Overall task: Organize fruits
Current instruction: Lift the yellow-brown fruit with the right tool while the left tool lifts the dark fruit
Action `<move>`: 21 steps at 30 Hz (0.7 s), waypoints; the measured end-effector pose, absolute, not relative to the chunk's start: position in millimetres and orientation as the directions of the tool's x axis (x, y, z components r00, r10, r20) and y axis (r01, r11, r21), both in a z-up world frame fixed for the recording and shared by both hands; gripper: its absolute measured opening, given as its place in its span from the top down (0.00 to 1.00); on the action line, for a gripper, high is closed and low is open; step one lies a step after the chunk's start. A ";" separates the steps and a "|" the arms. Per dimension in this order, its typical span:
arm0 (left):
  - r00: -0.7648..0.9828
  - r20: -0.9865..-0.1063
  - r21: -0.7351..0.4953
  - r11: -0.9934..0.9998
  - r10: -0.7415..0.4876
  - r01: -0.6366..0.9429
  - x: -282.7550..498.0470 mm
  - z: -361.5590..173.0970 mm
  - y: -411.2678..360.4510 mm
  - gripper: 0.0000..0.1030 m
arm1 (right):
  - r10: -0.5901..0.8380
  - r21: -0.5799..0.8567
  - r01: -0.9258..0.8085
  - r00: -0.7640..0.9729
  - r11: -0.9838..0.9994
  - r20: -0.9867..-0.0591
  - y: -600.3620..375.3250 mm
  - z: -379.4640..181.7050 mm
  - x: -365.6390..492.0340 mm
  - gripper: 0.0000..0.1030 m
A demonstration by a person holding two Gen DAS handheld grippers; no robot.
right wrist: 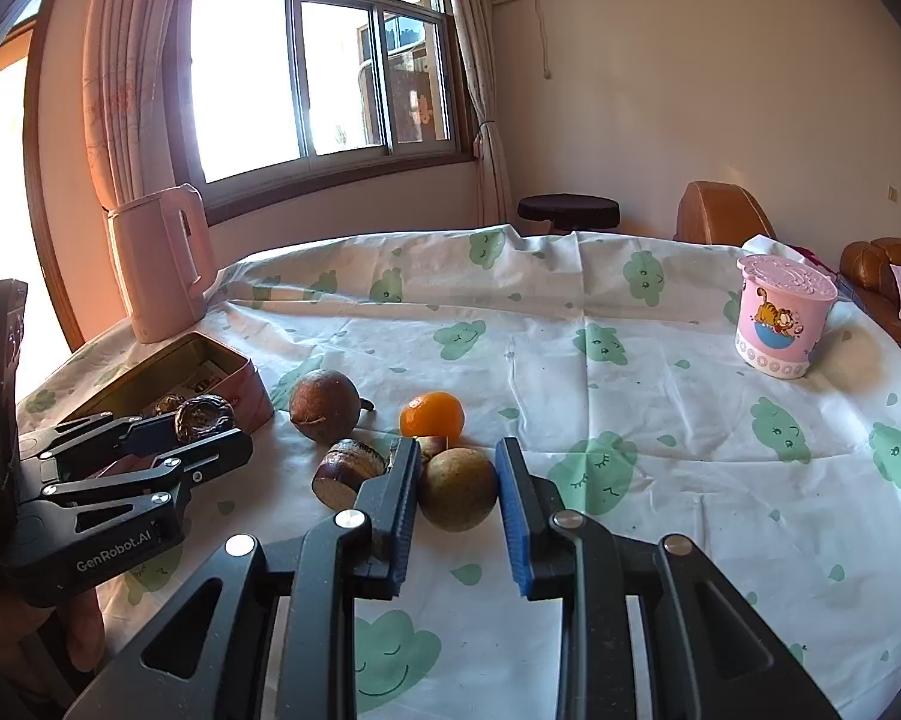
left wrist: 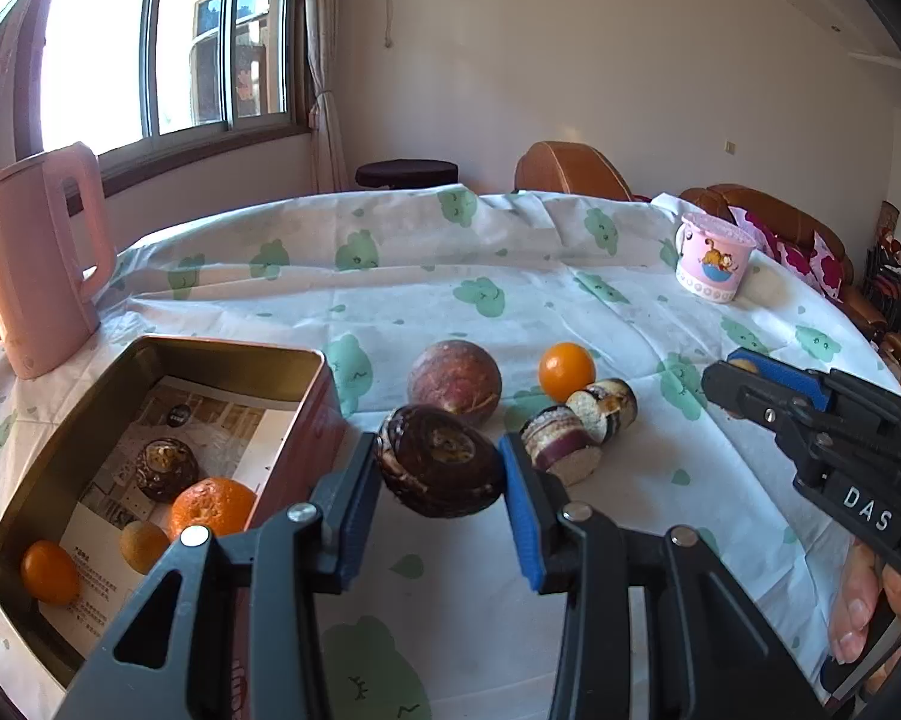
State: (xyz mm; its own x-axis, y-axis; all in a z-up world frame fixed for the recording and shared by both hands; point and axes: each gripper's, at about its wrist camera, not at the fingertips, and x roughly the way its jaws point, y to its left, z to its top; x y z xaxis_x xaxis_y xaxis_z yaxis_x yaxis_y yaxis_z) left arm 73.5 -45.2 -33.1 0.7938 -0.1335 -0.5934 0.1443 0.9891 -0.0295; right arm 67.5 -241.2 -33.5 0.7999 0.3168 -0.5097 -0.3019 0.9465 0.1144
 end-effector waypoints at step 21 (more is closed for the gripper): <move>0.840 -0.531 -0.016 0.992 -0.114 0.124 62.2 -25.1 -43.6 0.60 | 0.312 0.101 -0.300 0.828 0.948 -0.466 -241.6 -28.5 58.8 0.73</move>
